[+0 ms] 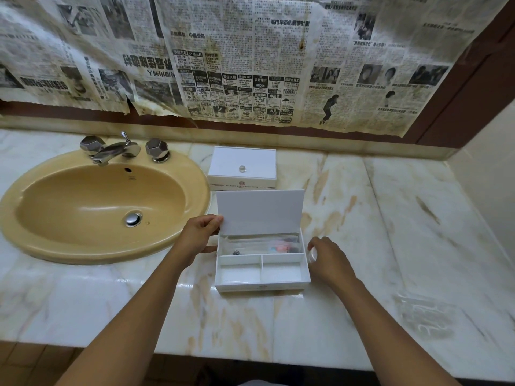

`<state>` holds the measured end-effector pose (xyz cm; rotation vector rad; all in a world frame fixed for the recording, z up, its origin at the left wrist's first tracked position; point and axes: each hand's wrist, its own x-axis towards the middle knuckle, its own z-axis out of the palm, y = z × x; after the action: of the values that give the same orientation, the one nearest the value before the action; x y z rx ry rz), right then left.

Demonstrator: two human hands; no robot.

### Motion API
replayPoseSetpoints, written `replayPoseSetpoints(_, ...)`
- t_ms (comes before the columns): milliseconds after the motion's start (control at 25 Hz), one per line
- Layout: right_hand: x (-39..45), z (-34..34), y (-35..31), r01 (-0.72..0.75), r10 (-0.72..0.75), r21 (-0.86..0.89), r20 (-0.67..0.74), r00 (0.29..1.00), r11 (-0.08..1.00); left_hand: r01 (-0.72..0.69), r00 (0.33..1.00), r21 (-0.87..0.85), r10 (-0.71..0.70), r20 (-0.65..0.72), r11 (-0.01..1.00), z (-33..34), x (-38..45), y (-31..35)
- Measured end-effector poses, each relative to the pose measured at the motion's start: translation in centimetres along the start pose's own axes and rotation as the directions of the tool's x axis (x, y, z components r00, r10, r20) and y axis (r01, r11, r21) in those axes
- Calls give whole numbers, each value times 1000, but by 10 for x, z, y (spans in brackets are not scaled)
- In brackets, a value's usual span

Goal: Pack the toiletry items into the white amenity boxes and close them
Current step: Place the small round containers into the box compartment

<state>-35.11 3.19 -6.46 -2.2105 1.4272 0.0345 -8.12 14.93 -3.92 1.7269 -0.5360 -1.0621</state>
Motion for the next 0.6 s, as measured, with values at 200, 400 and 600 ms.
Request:
replayPoseSetpoints(200,-1,0,-2,1,-3,112,21,1000,994,5,1000,-8,-5,3,1000,0,1,-1)
replayPoseSetpoints(400,-5,-3,5,-135,136,-47,21,991,990,-1,1000,-4,1,7,1000,-1,2,-2)
replayPoseSetpoints(600,-24,-17,17,-279,304,-222,86,949,934,-4,1000,9,3,9,1000,-2,3,-3)
